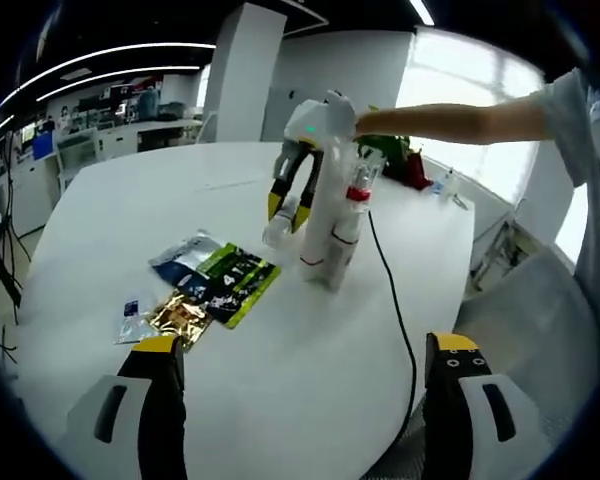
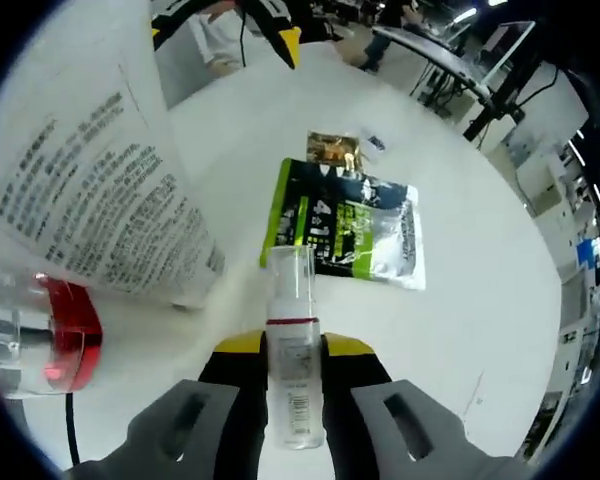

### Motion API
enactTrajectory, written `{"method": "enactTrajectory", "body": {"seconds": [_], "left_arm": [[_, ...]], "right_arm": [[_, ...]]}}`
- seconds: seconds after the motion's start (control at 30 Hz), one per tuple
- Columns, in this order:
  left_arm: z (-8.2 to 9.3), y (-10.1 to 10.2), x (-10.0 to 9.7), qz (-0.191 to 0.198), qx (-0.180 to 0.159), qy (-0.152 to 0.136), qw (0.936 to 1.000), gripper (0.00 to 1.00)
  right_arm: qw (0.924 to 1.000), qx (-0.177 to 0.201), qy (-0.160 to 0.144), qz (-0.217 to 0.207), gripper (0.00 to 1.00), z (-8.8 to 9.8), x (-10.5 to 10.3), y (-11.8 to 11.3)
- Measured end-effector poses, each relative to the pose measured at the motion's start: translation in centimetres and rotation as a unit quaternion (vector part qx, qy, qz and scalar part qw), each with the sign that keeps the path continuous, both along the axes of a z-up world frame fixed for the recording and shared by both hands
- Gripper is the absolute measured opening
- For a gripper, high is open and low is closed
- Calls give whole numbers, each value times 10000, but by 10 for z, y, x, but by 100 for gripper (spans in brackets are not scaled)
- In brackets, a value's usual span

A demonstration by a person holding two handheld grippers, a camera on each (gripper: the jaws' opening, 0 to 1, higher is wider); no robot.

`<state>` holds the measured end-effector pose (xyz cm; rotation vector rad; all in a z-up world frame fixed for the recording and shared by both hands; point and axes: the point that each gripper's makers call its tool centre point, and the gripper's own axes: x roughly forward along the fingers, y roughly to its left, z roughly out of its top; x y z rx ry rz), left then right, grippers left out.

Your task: Arrange the skincare products in the storage area until every visible bottle or jar stands upright without overlapping.

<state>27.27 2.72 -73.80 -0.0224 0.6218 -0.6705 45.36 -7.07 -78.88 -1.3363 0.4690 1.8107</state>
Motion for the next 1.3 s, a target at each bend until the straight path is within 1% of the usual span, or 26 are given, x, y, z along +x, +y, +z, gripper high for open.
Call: {"method": "enactTrajectory", "body": {"seconds": [0.1,0.23,0.37,0.5,0.67,0.7,0.73,0.93,1.03,1.13,1.2,1.3], "left_arm": [[4,0,-1,-2,21,-43,10000,93],[6,-1,-3,-24,38,-55,10000,92],[10,-2,-6,-32,39,-82,10000,92],[16,-2,-8,-29,47,-144,9999,92],[20,-1,-8,-3,81,-213,9997,92],[21,-1,-8,2,97,-216,9997,92],[21,-1,-8,-5,109,-221,9997,92],[25,-3,-10,-35,129,-280,9995,92],[27,-1,-10,1,175,-307,9994,92],[29,-2,-12,-10,150,-333,9993,92],[30,-3,-13,-37,173,-347,9992,92],[31,-3,-15,-52,174,-367,9992,91]], "right_arm": [[10000,64,-39,-48,19,8,-1,1],[9995,221,-179,-105,19,22,0,4],[9982,414,-333,-279,19,39,6,6],[9969,561,-402,-391,19,57,8,9],[9954,694,-487,-455,19,72,9,10],[9942,743,-573,-520,19,77,12,12],[9942,734,-587,-520,19,79,13,12],[9916,960,-594,-631,19,104,9,19],[9911,1003,-595,-635,19,113,4,21],[9901,1080,-617,-657,19,121,0,23],[9889,1157,-653,-661,19,129,-6,25],[9873,1249,-720,-668,19,141,-8,26]]}}
